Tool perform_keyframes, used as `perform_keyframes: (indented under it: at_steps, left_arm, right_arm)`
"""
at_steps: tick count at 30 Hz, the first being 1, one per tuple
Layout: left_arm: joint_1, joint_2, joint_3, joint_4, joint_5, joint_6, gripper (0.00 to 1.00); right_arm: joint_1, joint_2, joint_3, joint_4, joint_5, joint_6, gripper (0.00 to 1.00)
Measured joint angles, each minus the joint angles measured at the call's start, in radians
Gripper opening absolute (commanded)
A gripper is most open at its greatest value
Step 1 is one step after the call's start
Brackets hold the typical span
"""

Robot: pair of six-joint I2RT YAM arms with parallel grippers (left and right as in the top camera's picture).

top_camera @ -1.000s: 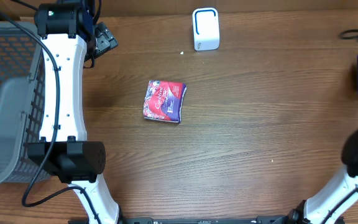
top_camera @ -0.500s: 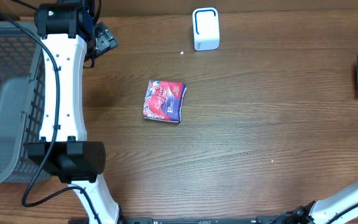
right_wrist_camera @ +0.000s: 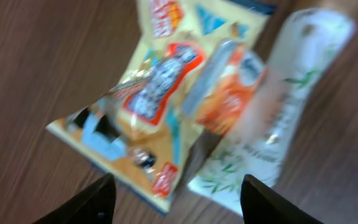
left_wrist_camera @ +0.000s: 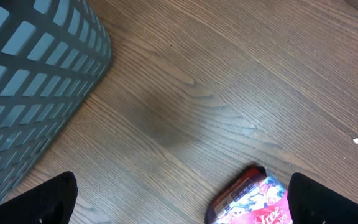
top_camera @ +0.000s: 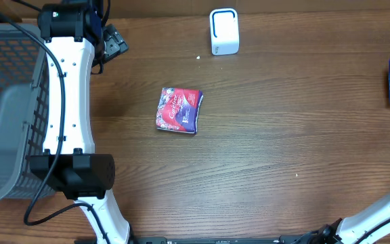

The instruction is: Scan the item barcode

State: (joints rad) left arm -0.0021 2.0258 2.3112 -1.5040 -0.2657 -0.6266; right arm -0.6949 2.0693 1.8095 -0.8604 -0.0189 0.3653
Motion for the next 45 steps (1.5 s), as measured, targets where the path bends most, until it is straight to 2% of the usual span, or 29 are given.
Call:
perform_keyframes:
  at_steps: [5,7,11,14,19,26,30,31,32,33,39,41,45]
  left_arm:
    - [0.0,0.0,0.0,0.0,0.0,0.0,1.0]
    - [0.0,0.0,0.0,0.0,0.0,0.0,1.0]
    - [0.0,0.0,0.0,0.0,0.0,0.0,1.0]
    - [0.0,0.0,0.0,0.0,0.0,0.0,1.0]
    - [0.0,0.0,0.0,0.0,0.0,0.0,1.0]
    - [0.0,0.0,0.0,0.0,0.0,0.0,1.0]
    - [0.0,0.0,0.0,0.0,0.0,0.0,1.0]
    - [0.0,0.0,0.0,0.0,0.0,0.0,1.0]
    - [0.0,0.0,0.0,0.0,0.0,0.0,1.0]
    - [0.0,0.0,0.0,0.0,0.0,0.0,1.0]
    - [0.0,0.0,0.0,0.0,0.0,0.0,1.0]
    - [0.0,0.0,0.0,0.0,0.0,0.0,1.0]
    - [0.0,0.0,0.0,0.001,0.0,0.0,1.0]
  right_arm:
    - [0.022,-0.026,-0.001,-0.004,-0.209,-0.02,0.68]
    - [0.035,-0.061,-0.004,-0.004,-0.33,-0.039,0.75]
    - [0.105,-0.15,-0.004,-0.01,-0.602,-0.099,0.99]
    - [0.22,-0.19,-0.003,-0.032,-0.713,-0.128,1.0]
    - [0.478,-0.191,-0.045,-0.01,-0.726,-0.138,1.0]
    - [0.883,-0.182,-0.146,0.175,-0.546,-0.15,1.0]
    - [1.018,-0.143,-0.156,0.289,-0.485,-0.143,1.0]
    - [1.042,-0.128,-0.156,0.325,-0.474,-0.14,0.99]
    - [1.069,-0.105,-0.157,0.365,-0.466,-0.137,0.82]
    - [1.083,-0.09,-0.157,0.389,-0.458,-0.136,0.75]
    - [1.157,0.057,-0.158,0.49,-0.402,-0.1,0.72]
    - [1.168,0.098,-0.162,0.502,-0.386,-0.096,0.62]
    - [1.18,0.15,-0.164,0.51,-0.35,-0.08,0.49]
